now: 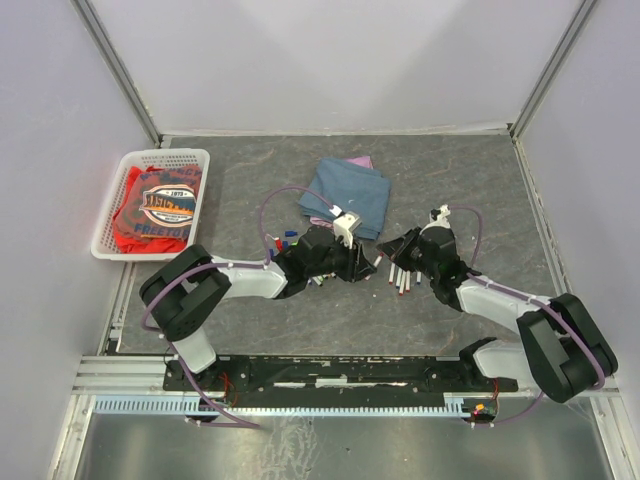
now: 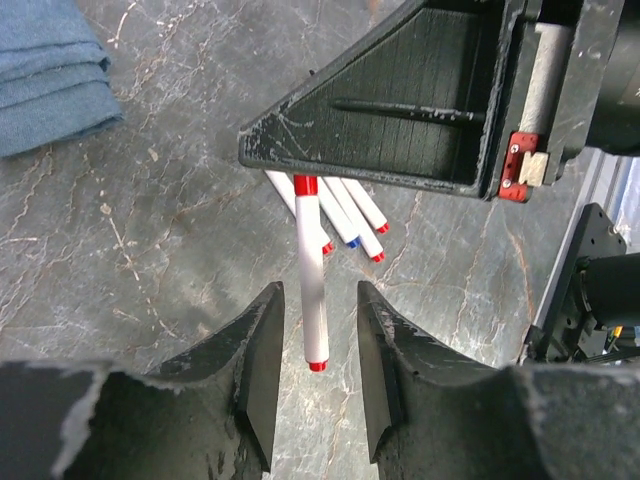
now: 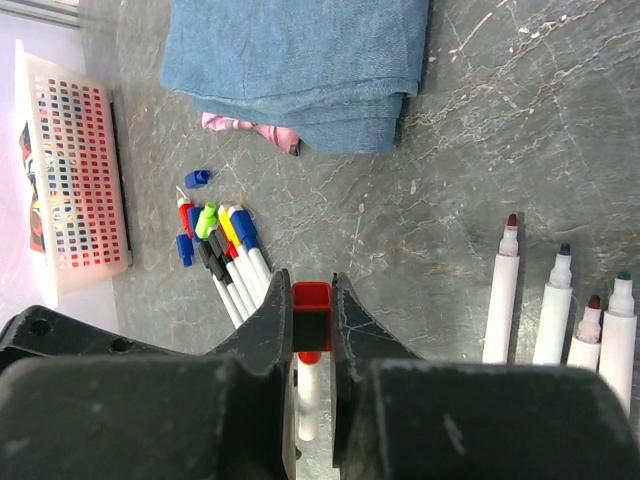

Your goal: Open the pen caps

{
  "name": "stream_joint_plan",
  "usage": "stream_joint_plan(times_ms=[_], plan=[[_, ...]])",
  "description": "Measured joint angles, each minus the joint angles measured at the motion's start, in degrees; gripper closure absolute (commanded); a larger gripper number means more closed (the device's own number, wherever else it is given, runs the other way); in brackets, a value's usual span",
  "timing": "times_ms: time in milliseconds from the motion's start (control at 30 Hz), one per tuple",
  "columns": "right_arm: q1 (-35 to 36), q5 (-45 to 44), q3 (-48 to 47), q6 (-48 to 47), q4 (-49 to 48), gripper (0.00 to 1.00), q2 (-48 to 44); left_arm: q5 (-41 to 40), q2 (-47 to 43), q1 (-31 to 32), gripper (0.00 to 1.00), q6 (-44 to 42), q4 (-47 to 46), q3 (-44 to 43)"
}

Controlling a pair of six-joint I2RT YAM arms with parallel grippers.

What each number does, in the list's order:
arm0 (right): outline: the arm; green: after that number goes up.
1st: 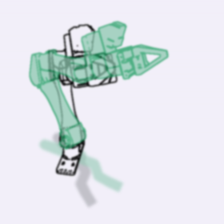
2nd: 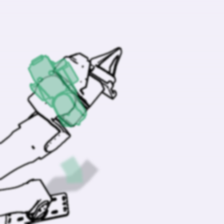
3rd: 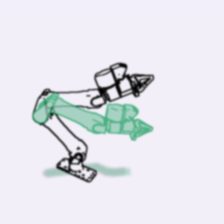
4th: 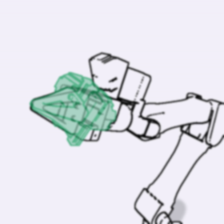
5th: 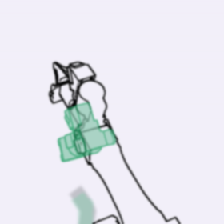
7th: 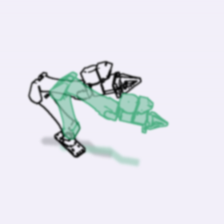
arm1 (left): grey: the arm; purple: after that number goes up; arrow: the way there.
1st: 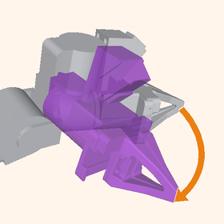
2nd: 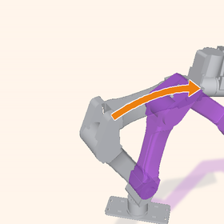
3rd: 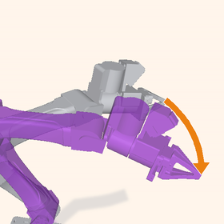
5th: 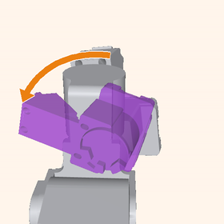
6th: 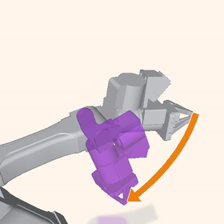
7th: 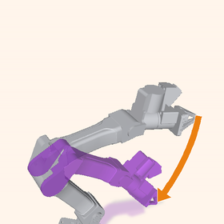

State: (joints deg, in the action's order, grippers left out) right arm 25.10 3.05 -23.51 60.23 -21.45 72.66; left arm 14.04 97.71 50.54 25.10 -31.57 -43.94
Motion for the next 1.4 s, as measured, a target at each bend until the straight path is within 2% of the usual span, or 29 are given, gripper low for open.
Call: stream_joint_plan(times_ms=[367,433,533,567,933,1233,1400], plan=[[0.0,1.99,0.68,1.09,-1.55,0.99,-1.25,0.17,3.04,0.07,0.61,1.86,-2.19,-3.08],[0.0,2.54,1.05,1.66,-2.43,0.99,-1.25,0.26,4.26,0.24,0.7,2.56,-2.91,-3.3],[0.0,3.13,1.86,2.58,-3.67,0.99,-1.29,0.68,5.92,0.61,0.95,3.19,-3.45,-3.87],[0.0,2.99,2.19,2.51,-3.72,0.99,-1.46,0.35,6.73,0.79,0.97,3.41,-3.61,-4.26],[-0.48,2.05,3.96,-1.16,-3.13,0.99,-7.41,1.38,7.58,1.33,0.97,7.13,-9.77,-3.87],[-0.59,6.29,6.51,-3.54,-11.76,0.99,-11.13,3.87,3.69,0.31,0.97,10.93,-14.49,-0.79],[-0.9,7.45,6.58,-4.33,-13.27,0.99,-13.09,4.87,2.27,-0.07,0.97,12.22,-17.29,0.2]])
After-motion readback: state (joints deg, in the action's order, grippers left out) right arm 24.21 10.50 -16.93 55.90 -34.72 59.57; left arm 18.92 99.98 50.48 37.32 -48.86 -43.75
